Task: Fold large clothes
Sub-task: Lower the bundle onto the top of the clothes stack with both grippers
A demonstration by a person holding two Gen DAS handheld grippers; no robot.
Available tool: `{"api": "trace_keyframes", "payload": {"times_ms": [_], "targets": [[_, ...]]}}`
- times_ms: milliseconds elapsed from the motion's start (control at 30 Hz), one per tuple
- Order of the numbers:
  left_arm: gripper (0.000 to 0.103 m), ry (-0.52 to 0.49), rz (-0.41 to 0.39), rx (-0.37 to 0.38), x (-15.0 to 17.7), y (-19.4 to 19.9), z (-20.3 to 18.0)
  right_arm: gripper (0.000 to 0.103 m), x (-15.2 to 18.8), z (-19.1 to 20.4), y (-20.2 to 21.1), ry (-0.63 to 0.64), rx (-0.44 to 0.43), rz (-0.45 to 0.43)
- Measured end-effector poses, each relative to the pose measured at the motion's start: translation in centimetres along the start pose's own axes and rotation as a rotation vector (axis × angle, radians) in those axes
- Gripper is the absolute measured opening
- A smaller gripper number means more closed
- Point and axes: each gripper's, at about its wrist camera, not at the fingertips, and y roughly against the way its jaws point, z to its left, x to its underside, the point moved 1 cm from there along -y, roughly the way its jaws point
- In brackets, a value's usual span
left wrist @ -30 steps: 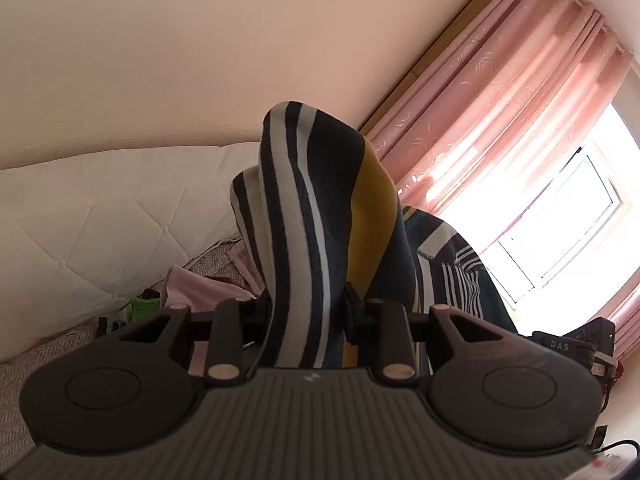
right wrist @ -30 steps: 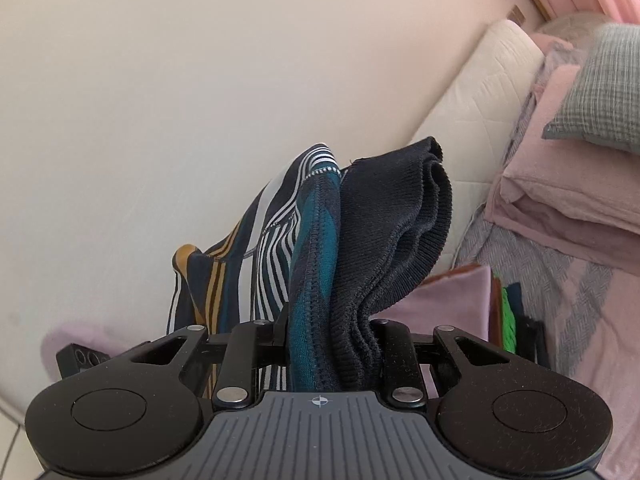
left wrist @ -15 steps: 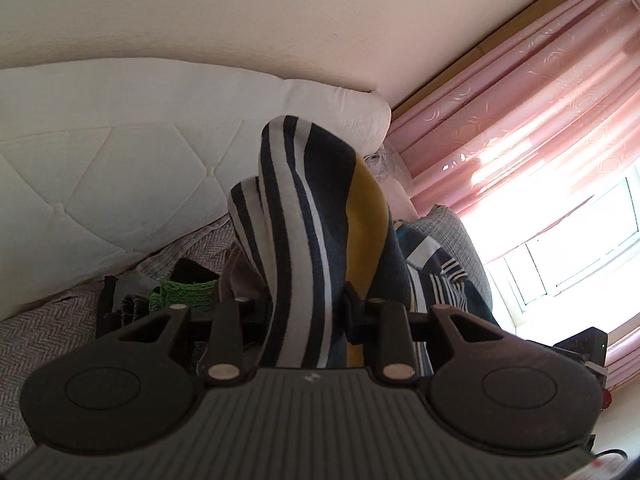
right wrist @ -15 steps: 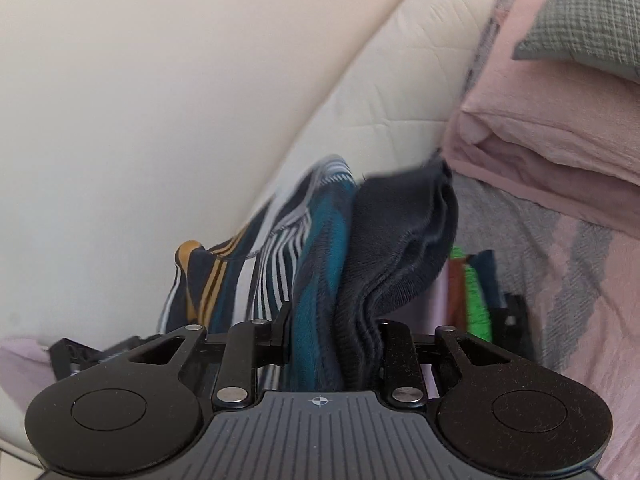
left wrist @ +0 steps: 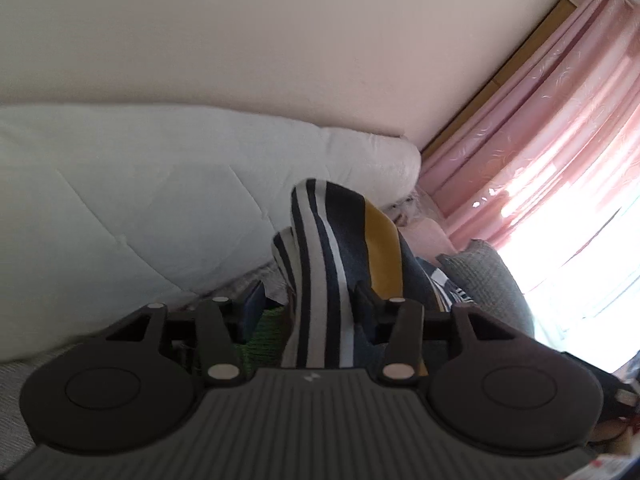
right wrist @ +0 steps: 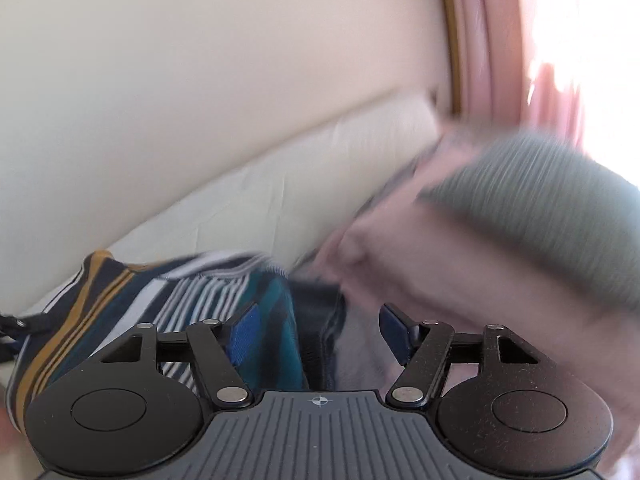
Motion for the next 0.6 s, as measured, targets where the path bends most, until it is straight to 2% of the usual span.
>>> {"api": "trace_keyframes", "payload": {"times_ms": [33,100,200,267,367,433,500,600], "targets": [[0.040,-0.050,-0.026,-0.033,0.0,1.2,-1.0,0.064,0.6,0.6,1.6,0.017,-0.020,-0.046],[0.039,-0.185,-0.058,-0.039,0.9,3.4,-3.8,0.064,2.1,2.4,3.9,0.062,-0.066,-0.082],[0.039,-0.378,-0.043,-0.011,3.5,4.7,-8.1,0.063,4.8,5.7,6.1,0.132,-0.112,-0.116],[0.039,-0.471,-0.004,-0.021,5.5,4.3,-9.6,0.063,6.5,8.0,6.3,0.186,-0.106,-0.132],[0.037,-0.486,0.002,-0.079,7.9,3.3,-9.1,0.063,9.1,9.6,4.6,0.243,-0.067,-0.094],[0.036,-0.456,0.003,-0.083,9.1,2.8,-8.1,0.063,10.4,9.4,3.4,0.228,-0.069,-0.066],[0.036,-0.468,0.005,-0.097,10.2,2.4,-7.5,0.063,11.2,9.0,2.5,0.213,-0.078,-0.054],[0.036,-0.462,0.002,-0.087,10.7,2.4,-7.3,0.064,11.6,8.9,1.7,0.218,-0.060,-0.060]]}}
